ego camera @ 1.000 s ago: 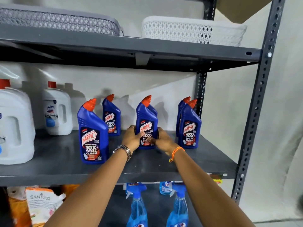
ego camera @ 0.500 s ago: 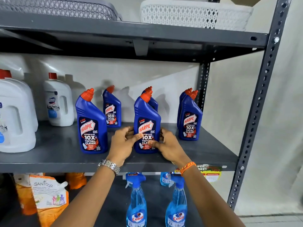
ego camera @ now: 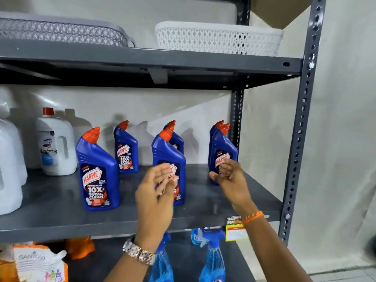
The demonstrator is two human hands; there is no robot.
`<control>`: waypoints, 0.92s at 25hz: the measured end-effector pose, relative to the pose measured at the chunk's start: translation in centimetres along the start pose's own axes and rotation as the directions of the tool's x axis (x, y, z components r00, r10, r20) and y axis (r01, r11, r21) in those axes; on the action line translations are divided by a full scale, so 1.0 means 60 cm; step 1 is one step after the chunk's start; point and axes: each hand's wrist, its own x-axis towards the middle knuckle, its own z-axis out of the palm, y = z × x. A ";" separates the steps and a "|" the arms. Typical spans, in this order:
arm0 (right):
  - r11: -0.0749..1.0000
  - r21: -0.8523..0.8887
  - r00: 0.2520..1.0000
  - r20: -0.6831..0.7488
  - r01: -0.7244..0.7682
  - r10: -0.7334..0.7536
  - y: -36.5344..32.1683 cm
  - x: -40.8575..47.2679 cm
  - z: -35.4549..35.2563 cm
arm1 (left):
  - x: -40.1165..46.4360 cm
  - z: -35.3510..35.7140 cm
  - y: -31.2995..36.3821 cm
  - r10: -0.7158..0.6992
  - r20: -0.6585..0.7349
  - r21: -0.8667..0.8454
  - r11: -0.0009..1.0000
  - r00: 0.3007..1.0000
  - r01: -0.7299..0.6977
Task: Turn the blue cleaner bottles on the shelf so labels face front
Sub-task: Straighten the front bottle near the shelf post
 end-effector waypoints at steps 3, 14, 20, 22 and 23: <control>0.990 -0.121 0.988 -0.149 -0.069 0.051 0.009 0.054 -0.050 | 0.014 0.108 -0.001 -0.253 0.352 -0.077 0.952 0.901 0.297; 0.979 -0.141 0.946 0.270 -0.147 0.180 0.035 0.129 -0.103 | 0.121 0.283 -0.094 -0.389 0.264 0.410 0.873 0.883 0.262; 0.986 -0.135 0.959 0.252 -0.100 0.132 0.028 0.056 -0.133 | 0.063 0.264 -0.077 -0.355 0.318 0.293 0.919 0.879 0.265; 0.990 -0.110 0.963 0.246 -0.086 0.111 0.025 0.036 -0.138 | 0.045 0.261 -0.069 -0.332 0.311 0.268 0.930 0.890 0.253; 0.991 -0.105 0.962 0.250 -0.085 0.109 0.024 0.029 -0.142 | 0.038 0.260 -0.066 -0.325 0.307 0.257 0.933 0.894 0.251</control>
